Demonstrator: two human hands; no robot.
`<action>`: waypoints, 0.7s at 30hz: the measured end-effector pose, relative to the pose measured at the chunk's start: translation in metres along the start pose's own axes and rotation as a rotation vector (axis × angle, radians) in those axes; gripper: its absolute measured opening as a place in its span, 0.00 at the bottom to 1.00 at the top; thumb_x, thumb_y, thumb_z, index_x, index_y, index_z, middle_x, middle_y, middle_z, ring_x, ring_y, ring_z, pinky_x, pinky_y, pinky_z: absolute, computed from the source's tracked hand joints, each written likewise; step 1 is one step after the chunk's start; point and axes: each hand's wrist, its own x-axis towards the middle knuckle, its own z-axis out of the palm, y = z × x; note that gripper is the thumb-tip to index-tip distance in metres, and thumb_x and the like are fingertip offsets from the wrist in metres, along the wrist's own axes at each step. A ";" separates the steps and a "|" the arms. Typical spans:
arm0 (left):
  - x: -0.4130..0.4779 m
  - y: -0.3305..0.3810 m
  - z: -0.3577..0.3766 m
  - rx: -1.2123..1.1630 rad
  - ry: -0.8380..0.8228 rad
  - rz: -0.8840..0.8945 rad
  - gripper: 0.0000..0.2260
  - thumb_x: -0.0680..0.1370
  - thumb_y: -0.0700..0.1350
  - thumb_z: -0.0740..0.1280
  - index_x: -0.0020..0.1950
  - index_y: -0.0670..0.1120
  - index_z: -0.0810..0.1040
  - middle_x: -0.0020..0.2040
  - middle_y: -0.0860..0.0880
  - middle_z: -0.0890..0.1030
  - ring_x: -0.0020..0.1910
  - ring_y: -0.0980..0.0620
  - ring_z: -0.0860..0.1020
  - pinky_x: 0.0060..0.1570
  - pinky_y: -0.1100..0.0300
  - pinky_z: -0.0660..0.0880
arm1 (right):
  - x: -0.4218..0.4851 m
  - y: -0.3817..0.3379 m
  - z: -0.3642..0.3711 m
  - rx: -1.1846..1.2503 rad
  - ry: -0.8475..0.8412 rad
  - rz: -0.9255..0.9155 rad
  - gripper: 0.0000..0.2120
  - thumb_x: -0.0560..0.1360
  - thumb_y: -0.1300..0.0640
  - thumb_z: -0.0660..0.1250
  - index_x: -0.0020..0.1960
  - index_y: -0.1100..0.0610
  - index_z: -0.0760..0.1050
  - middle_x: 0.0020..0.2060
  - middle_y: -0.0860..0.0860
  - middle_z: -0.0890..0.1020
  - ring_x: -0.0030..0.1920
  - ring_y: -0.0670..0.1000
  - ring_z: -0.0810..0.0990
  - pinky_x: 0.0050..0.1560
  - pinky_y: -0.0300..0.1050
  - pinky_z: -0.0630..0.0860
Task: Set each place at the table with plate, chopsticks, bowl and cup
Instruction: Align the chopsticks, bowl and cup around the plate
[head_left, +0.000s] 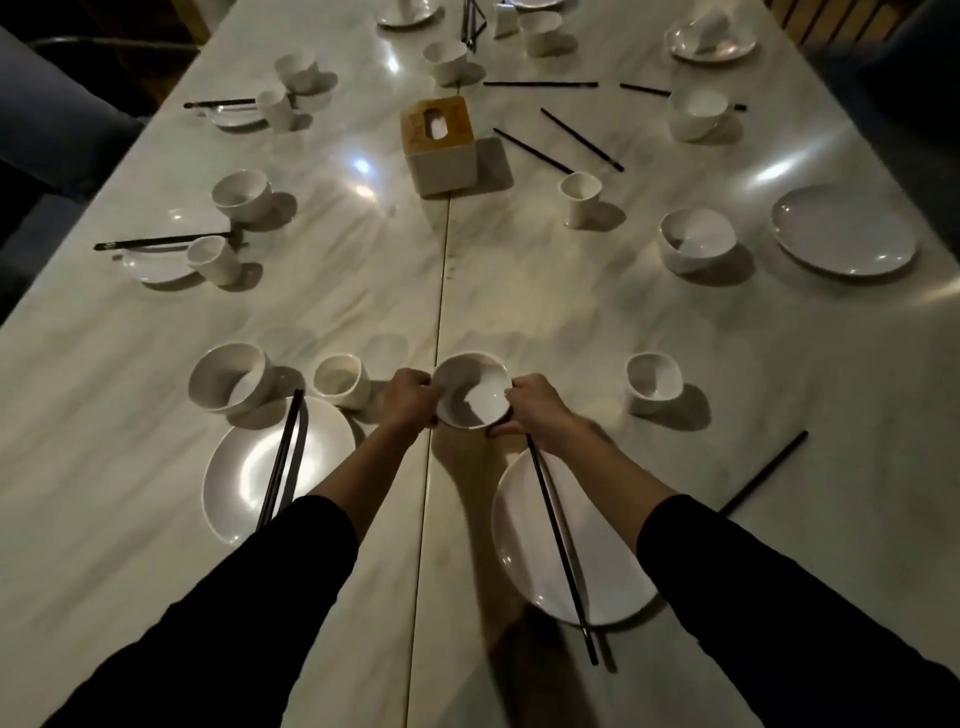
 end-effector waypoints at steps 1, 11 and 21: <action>0.001 0.002 0.001 -0.016 0.004 0.007 0.08 0.77 0.37 0.64 0.50 0.33 0.79 0.43 0.36 0.80 0.40 0.39 0.80 0.40 0.45 0.80 | 0.001 -0.001 0.002 0.035 0.028 0.018 0.15 0.77 0.70 0.55 0.63 0.71 0.71 0.59 0.67 0.73 0.56 0.71 0.76 0.50 0.59 0.80; -0.029 -0.005 0.022 -0.211 0.324 0.018 0.20 0.76 0.48 0.67 0.65 0.41 0.70 0.54 0.42 0.78 0.51 0.44 0.77 0.50 0.51 0.76 | -0.024 0.010 -0.033 -0.275 0.356 -0.304 0.11 0.76 0.63 0.62 0.55 0.63 0.79 0.48 0.59 0.84 0.45 0.60 0.84 0.49 0.55 0.81; -0.142 -0.045 0.112 0.185 0.059 0.231 0.09 0.76 0.46 0.66 0.53 0.45 0.71 0.44 0.46 0.80 0.40 0.49 0.80 0.40 0.51 0.79 | -0.092 0.127 -0.145 -0.466 0.932 -0.111 0.10 0.74 0.62 0.64 0.54 0.62 0.74 0.54 0.62 0.77 0.53 0.62 0.76 0.47 0.47 0.69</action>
